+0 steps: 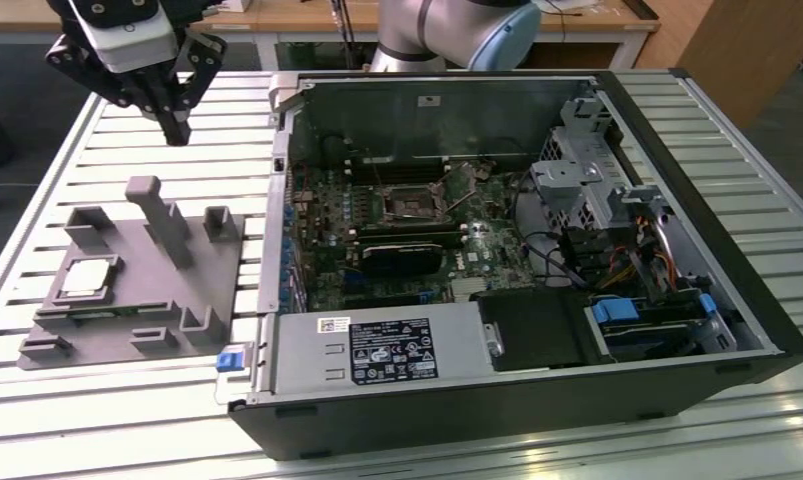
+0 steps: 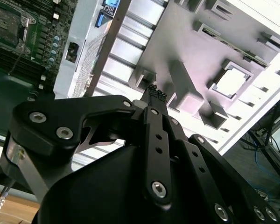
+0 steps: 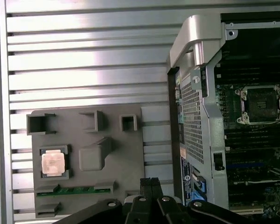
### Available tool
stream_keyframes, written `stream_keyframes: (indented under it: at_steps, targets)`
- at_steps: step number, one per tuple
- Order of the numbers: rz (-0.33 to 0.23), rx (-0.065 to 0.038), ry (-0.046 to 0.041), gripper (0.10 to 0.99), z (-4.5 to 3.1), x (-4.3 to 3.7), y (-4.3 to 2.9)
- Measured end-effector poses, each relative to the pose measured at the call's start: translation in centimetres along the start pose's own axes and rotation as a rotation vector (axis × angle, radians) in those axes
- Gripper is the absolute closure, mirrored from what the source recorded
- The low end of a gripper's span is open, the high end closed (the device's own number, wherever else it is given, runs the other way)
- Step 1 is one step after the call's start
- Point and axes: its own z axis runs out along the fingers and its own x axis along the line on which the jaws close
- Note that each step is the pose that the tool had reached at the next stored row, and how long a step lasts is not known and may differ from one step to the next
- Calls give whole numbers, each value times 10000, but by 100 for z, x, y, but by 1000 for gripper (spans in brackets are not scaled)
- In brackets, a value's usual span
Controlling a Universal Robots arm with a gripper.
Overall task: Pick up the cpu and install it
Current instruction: 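Reach for the cpu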
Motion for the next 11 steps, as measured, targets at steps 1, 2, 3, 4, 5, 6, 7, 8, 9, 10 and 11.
stream_keyframes:
  at_steps: [1,2,3,4,5,6,7,8,9,10,11]
  targets:
    - [-1,-1,0,980,0,13,-1]
    - [0,-1,0,980,0,26,-2]
    - [0,-1,0,980,0,38,-3]
    - [0,-1,0,980,0,50,-4]
    - [0,-2,-1,980,0,60,-5]
    - [0,-1,0,980,0,69,-6]
    - [0,-1,0,980,0,79,-6]
    - [0,-1,0,980,0,90,-7]
    - [0,-1,0,980,0,101,-8]
    - [0,-1,0,980,0,112,-9]
    - [0,-2,0,980,0,122,-9]
